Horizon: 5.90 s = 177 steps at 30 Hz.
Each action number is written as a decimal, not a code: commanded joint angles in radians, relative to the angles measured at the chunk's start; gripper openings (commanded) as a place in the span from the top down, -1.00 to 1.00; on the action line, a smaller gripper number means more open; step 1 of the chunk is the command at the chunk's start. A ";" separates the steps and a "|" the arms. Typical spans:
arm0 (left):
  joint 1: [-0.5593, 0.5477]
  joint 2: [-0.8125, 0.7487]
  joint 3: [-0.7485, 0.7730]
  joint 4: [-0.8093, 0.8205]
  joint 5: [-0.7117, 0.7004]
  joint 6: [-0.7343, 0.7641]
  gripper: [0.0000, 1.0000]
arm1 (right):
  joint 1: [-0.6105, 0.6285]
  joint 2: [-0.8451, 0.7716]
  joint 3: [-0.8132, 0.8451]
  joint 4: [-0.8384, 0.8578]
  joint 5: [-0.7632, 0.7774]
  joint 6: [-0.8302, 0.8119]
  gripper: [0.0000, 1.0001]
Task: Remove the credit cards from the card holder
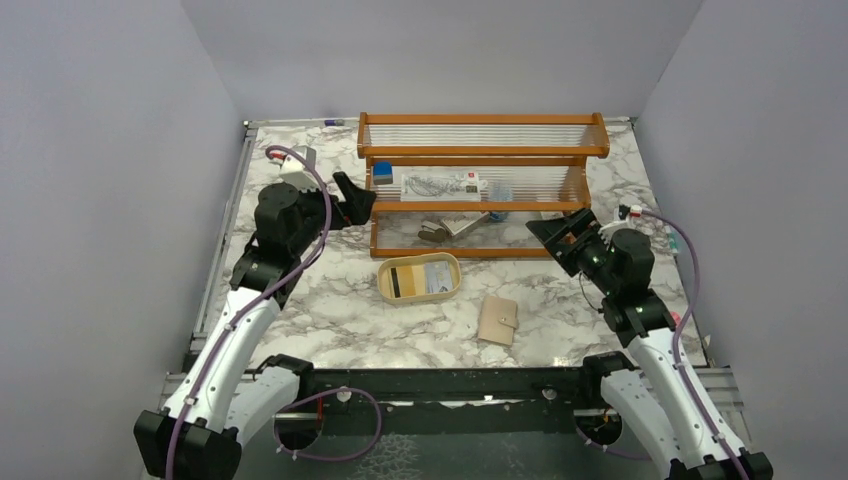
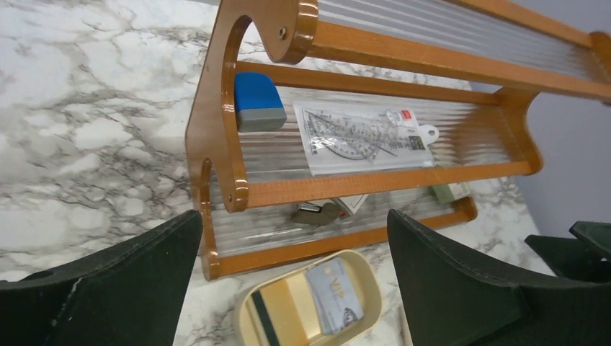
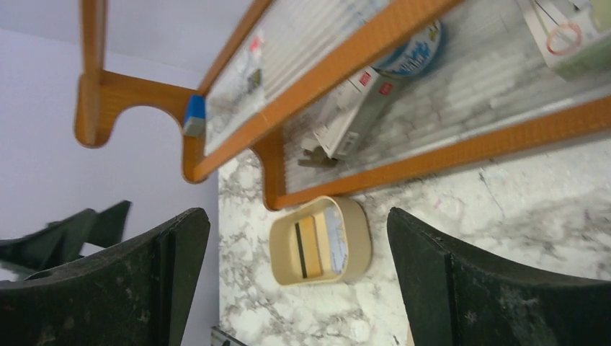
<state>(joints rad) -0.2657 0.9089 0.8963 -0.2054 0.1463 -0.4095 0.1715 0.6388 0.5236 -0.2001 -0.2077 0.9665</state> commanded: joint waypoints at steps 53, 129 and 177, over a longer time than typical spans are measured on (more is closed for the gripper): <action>0.006 -0.109 -0.078 0.030 -0.091 -0.148 -0.98 | 0.164 1.246 0.204 1.547 0.044 0.482 0.97; 0.152 1.031 -0.139 1.793 -0.359 -0.976 -0.72 | 0.084 0.738 0.185 1.142 -0.189 0.250 -0.65; 0.103 1.262 0.250 1.602 -0.486 -0.856 -0.06 | 0.052 0.768 0.183 1.130 -0.267 0.209 -0.65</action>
<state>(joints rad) -0.1246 2.2383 1.1278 1.4036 -0.2020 -1.2846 0.2287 1.4246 0.7086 0.8894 -0.4435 1.1778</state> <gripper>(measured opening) 0.556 0.827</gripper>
